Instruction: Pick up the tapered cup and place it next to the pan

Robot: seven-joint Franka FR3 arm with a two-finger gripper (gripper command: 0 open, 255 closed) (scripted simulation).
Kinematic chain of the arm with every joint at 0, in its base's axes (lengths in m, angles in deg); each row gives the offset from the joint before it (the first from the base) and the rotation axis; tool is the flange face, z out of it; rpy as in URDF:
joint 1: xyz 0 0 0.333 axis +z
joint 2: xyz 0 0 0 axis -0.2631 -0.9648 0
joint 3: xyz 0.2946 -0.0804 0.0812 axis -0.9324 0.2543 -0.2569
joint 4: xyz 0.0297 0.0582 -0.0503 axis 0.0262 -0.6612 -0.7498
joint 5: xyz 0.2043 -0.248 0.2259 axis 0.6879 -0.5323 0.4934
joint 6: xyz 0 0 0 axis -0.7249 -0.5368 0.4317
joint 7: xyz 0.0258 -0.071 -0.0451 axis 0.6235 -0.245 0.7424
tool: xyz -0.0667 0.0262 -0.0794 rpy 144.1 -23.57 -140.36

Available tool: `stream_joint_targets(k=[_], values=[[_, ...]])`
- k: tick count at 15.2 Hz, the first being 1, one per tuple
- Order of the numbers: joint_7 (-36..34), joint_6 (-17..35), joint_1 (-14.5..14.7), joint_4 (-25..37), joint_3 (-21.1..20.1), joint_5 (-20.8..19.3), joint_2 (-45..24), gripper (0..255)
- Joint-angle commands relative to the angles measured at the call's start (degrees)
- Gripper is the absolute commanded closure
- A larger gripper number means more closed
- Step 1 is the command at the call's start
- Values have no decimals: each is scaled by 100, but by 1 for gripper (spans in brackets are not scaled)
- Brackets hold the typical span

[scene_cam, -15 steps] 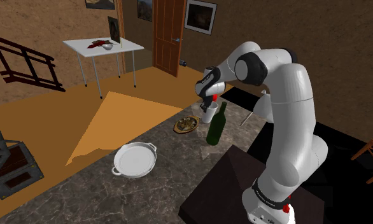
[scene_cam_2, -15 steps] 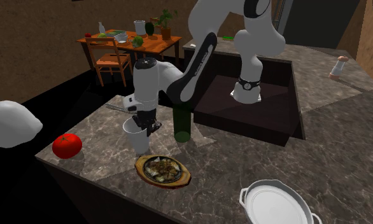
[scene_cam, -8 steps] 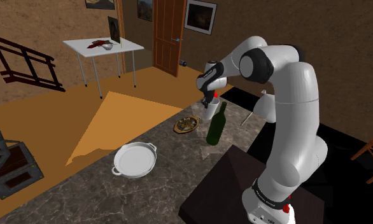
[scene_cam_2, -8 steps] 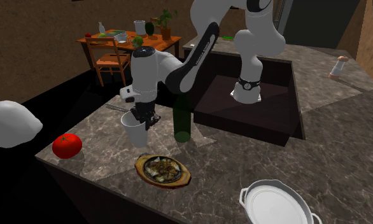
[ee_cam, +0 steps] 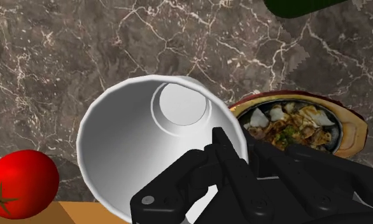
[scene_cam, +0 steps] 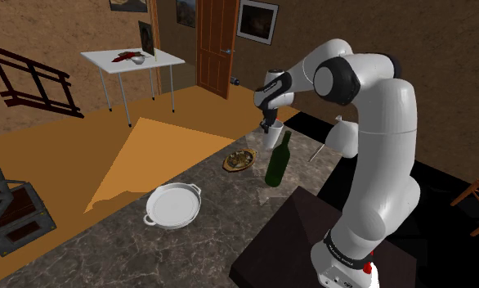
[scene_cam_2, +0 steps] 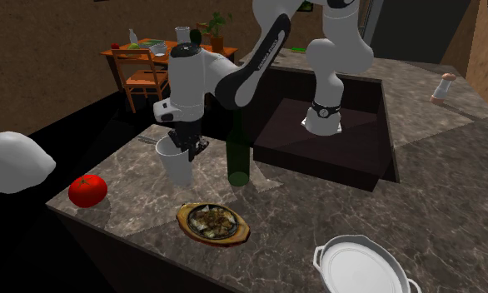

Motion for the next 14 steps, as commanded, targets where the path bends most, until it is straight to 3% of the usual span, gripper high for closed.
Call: stream_joint_targets(k=[1,14], values=[[-14,-131,26,16,20,-33,116,255],[-17,-945,101,312,105,-175,653,255]])
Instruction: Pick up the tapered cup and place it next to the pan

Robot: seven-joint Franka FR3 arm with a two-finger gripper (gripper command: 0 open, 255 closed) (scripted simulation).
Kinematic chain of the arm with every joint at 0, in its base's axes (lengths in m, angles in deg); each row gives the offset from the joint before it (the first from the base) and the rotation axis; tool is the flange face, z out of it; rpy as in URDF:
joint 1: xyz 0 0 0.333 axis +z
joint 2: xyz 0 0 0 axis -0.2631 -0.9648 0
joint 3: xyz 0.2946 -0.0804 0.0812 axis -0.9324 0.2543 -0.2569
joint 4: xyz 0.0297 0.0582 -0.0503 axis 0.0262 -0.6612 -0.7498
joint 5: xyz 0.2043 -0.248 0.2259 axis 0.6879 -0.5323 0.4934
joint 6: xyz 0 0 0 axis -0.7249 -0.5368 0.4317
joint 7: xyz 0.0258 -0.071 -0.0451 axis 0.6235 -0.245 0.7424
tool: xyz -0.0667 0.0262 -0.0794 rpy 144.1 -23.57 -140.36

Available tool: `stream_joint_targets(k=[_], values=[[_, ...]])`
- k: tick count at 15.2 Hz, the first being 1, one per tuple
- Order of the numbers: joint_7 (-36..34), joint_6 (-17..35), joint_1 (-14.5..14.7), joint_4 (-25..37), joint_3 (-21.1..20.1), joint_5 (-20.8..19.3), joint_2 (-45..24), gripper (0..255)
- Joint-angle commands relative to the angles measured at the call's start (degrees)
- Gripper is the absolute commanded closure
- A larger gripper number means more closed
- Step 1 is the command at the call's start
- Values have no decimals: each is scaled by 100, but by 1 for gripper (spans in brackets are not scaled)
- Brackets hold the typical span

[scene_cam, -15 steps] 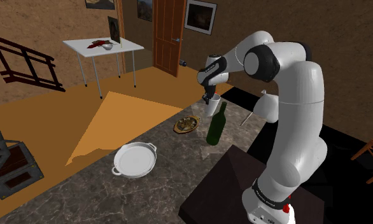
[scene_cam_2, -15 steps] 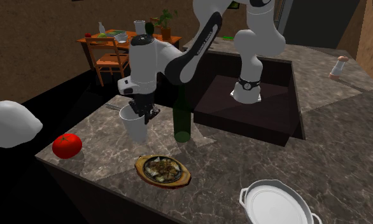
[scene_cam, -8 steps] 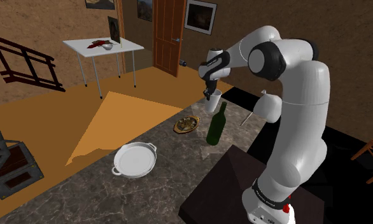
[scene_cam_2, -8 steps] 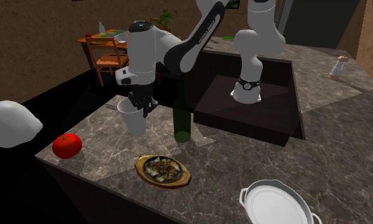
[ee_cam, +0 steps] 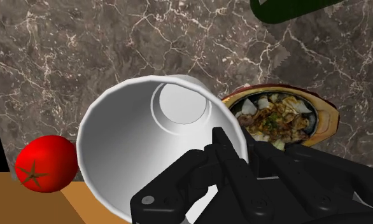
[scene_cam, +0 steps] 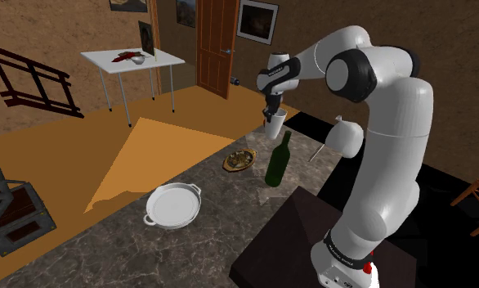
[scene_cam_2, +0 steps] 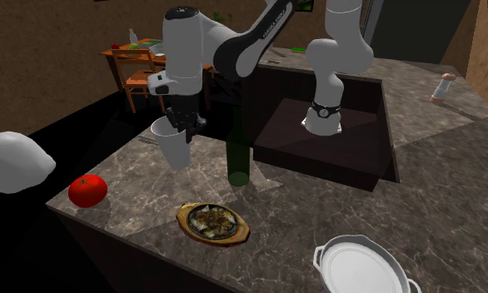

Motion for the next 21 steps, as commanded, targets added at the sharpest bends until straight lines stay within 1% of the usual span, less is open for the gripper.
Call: stream_joint_targets(k=[1,13,21], values=[[24,-148,-8,104,11,-8,49,255],[51,-926,27,567,50,-91,378,255],[-980,-1099,701,570,-264,-257,431,255]])
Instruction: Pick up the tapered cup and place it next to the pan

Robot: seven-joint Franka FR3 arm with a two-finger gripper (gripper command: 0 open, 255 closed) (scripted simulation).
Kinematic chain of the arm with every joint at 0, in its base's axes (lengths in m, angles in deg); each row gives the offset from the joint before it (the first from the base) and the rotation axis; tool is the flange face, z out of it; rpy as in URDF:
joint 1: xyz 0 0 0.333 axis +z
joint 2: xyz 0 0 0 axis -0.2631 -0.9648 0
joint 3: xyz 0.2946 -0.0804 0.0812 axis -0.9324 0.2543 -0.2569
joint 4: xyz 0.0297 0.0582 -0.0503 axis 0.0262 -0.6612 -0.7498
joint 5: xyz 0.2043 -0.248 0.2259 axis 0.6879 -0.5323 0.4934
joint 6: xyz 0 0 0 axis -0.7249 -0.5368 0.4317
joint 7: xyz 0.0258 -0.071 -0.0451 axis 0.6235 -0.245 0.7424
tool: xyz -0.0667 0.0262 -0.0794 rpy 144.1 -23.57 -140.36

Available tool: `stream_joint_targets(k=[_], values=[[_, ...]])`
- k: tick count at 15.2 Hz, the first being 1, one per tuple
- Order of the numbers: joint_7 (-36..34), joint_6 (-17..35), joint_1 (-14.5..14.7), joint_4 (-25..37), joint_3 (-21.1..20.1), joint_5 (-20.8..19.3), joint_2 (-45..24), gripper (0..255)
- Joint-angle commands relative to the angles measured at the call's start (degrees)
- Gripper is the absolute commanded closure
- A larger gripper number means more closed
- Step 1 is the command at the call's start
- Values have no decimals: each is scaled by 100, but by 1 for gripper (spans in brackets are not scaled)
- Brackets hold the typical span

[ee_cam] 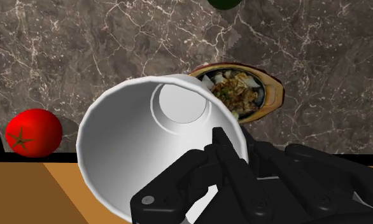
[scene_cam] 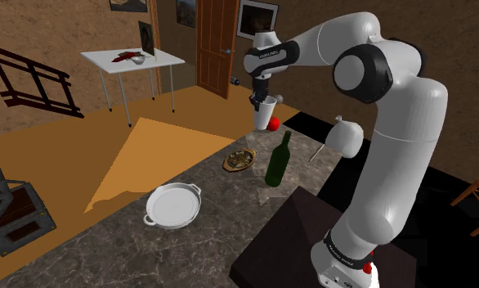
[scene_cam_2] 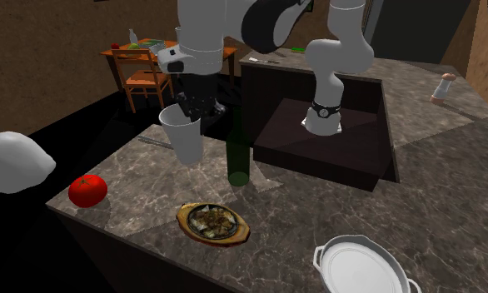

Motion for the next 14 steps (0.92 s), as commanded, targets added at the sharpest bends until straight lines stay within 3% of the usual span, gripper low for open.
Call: stream_joint_targets(k=[1,14], values=[[-247,-16,150,48,-81,-19,-61,255],[-1692,-643,1102,1154,-589,-48,-748,255]])
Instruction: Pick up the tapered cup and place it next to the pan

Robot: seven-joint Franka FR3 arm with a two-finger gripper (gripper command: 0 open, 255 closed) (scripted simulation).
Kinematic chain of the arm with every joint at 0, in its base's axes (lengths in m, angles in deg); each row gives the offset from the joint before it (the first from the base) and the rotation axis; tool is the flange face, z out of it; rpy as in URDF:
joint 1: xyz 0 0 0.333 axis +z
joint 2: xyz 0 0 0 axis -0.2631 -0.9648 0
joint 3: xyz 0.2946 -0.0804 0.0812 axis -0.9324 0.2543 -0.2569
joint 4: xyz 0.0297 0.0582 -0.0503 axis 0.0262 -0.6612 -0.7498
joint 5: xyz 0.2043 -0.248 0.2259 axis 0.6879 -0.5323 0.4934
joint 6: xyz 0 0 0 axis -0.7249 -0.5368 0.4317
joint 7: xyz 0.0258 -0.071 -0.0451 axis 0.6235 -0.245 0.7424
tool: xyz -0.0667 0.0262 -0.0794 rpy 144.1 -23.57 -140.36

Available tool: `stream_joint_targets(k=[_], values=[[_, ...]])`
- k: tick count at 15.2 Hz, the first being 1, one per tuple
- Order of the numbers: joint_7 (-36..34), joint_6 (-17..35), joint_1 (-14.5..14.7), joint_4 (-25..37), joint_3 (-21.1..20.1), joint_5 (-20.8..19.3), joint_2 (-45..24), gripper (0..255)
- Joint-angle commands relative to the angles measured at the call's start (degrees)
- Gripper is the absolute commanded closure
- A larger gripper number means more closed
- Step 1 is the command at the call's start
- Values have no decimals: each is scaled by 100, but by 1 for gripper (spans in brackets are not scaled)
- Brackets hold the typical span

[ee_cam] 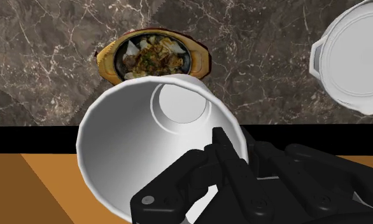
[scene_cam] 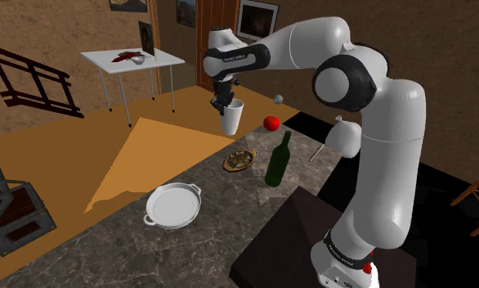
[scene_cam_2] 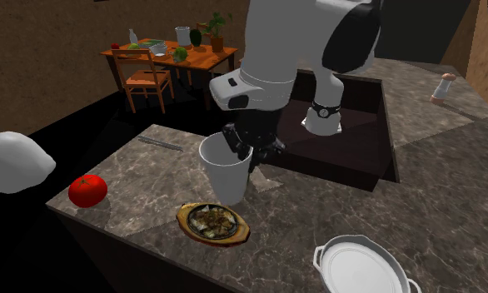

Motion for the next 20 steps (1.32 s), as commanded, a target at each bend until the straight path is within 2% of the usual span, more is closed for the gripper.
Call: stream_joint_targets(k=[1,7,13,20], values=[[-196,-170,132,307,-68,8,-163,255],[-747,-679,518,1425,-255,44,-856,255],[-1194,-1433,839,3124,-395,98,-1872,255],[-1253,-892,856,2569,-399,89,-1862,255]])
